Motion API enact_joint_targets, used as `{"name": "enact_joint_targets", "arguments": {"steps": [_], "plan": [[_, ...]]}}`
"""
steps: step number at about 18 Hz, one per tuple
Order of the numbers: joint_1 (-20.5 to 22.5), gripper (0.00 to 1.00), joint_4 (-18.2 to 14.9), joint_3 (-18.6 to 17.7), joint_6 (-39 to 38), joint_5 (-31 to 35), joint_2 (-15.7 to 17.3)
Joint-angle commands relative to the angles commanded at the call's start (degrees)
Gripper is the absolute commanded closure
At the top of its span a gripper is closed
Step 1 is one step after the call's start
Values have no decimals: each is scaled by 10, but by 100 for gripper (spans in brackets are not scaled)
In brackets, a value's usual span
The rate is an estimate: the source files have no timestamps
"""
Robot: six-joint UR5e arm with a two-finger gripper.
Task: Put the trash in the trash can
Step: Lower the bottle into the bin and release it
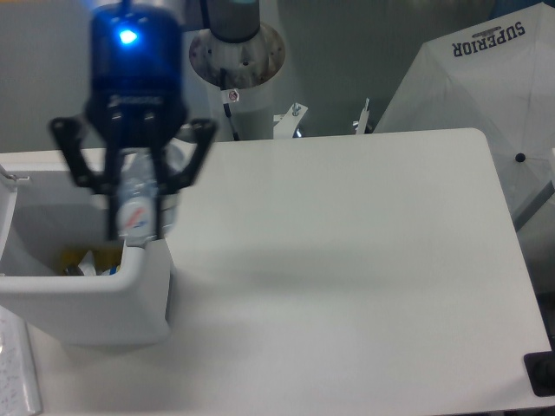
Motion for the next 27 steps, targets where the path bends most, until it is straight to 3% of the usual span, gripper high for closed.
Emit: {"name": "enact_joint_targets", "arguments": {"steps": [5,12,14,16,18,20,23,27], "plan": [[-41,76,0,-6,-13,1,-19],[-58,74,0,-9,-15,4,-36],[-57,55,-1,-12,-10,5,-37],[-56,21,0,-26,9,5,-28],[-55,0,-1,-39,42,5,-14],[-50,0,0,-45,68,6,-8],[-3,0,-2,-54,81,35,3],[51,0,-3,-87,118,118,3]]}}
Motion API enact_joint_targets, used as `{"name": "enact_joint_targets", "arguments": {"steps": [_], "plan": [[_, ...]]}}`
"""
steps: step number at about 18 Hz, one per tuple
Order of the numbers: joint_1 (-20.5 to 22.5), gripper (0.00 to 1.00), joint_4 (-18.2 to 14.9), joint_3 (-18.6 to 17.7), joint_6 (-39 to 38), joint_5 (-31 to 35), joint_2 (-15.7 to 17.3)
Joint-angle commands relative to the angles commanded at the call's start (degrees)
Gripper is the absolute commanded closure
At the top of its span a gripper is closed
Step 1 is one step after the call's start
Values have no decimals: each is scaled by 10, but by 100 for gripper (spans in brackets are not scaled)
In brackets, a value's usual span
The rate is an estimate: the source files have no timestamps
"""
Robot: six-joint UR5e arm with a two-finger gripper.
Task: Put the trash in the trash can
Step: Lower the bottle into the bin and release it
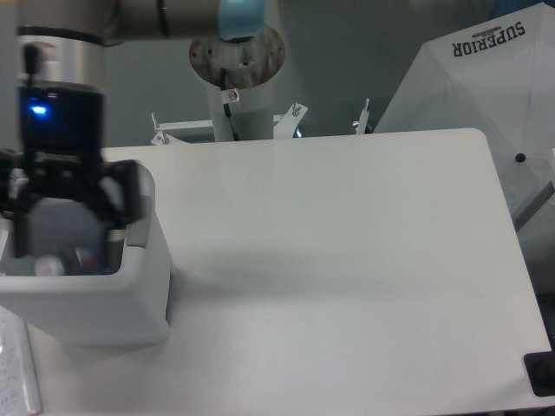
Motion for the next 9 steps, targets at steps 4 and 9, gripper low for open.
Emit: {"name": "enact_joint_targets", "arguments": {"steps": [4,9], "plan": [[56,0,-2,-48,141,8,-2],[101,0,-4,-81,197,8,-4]]}}
